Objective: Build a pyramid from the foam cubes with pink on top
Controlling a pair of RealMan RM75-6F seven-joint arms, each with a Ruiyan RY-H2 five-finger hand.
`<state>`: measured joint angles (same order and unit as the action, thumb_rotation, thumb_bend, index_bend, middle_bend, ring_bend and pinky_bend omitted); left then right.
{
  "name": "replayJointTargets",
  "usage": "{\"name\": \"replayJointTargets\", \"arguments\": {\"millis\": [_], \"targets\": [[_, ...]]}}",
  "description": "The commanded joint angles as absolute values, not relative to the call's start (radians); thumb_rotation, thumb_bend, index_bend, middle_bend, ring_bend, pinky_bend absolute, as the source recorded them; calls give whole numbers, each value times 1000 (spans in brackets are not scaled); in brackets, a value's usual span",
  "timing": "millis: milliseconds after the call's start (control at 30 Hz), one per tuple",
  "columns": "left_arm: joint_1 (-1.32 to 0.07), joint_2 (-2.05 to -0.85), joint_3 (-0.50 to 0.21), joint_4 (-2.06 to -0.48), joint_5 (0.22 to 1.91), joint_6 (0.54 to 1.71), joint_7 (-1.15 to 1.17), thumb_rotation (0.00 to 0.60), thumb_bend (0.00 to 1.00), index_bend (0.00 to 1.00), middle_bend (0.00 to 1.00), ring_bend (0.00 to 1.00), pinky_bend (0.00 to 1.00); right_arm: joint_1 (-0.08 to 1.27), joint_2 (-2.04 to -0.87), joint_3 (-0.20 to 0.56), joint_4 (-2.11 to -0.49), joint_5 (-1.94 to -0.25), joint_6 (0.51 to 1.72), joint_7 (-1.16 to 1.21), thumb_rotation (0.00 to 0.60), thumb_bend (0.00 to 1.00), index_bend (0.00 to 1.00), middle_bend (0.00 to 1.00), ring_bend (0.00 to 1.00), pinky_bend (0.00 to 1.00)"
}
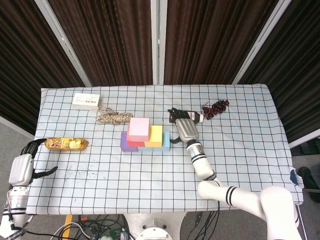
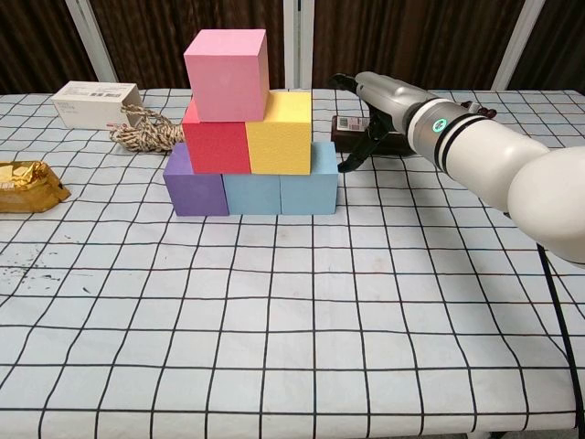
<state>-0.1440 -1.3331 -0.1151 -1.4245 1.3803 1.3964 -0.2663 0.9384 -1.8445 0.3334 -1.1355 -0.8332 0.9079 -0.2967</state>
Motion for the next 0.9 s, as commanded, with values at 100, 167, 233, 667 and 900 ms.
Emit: {"name": "replayJointTargets", "arguments": {"millis": [100, 167, 233, 667, 900], "targets": [[-145, -1334, -115, -1423, 1380, 1393, -267, 600, 34, 154, 143, 110, 182, 949, -1852, 344, -1133, -827, 897, -311, 600, 0, 0, 0, 0, 0], [-145, -1334, -115, -1421, 1379, 1392, -269, 600, 34, 154, 143, 110, 182, 950, -1855, 346, -1131, -824, 894, -313, 600, 0, 0, 0, 0, 0], [-144, -1334, -115, -1421, 1378, 1391, -272, 600, 34, 154, 143, 110, 182, 951, -1859, 347, -1129, -821, 891, -318, 600, 0, 0, 0, 0, 0], [-146, -1326, -112, -1430, 1380, 1383, -273, 600, 33, 154, 143, 110, 182, 926, -1779, 358, -1224, -829, 926, -356, 600, 0, 0, 0, 0, 0], [-146, -1306, -113, -1469, 1388, 1392, -244, 600, 34, 154, 143, 110, 182, 827, -1495, 349, -1531, -864, 967, -369, 600, 0, 0, 0, 0, 0]]}}
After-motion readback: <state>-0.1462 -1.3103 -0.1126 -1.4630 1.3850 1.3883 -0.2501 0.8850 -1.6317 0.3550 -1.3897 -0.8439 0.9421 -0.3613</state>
